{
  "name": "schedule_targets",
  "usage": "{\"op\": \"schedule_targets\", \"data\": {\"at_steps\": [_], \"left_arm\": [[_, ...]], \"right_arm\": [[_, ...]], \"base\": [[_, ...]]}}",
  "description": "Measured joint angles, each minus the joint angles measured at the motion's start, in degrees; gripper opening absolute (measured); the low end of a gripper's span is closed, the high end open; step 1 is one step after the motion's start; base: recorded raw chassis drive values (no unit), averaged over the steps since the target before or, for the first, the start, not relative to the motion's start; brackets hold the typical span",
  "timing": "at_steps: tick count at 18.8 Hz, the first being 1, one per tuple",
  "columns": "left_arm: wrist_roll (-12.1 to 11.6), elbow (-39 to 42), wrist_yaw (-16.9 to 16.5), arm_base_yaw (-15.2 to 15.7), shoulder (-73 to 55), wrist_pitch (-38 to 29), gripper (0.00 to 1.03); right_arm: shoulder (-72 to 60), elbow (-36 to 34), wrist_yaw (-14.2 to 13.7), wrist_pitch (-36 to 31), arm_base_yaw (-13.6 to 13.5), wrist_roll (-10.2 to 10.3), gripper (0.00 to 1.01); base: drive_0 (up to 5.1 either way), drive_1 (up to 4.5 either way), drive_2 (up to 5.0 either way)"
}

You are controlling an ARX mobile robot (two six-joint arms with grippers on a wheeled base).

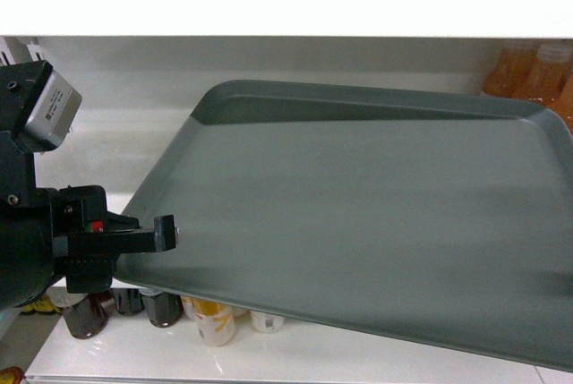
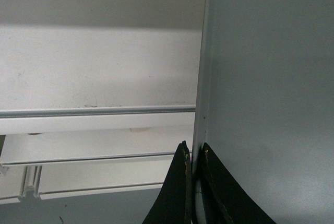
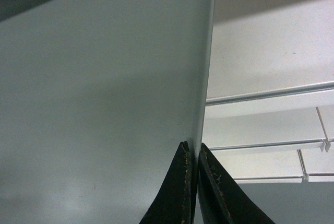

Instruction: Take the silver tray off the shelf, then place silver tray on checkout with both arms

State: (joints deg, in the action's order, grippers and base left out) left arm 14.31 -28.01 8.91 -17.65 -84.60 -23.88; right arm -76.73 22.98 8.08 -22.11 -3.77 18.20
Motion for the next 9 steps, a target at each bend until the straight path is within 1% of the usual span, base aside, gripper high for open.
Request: {"op": "schedule_targets", "data": {"at_steps": [9], "left_arm": [[-0.2, 0.0, 0.1, 0.0, -0.2, 0.2, 0.03]], "right_arm": [[0.0, 0.0, 0.2, 0.2, 0.0, 0.0, 0.02]], "base": [[0.0, 0.00, 0.0]]}}
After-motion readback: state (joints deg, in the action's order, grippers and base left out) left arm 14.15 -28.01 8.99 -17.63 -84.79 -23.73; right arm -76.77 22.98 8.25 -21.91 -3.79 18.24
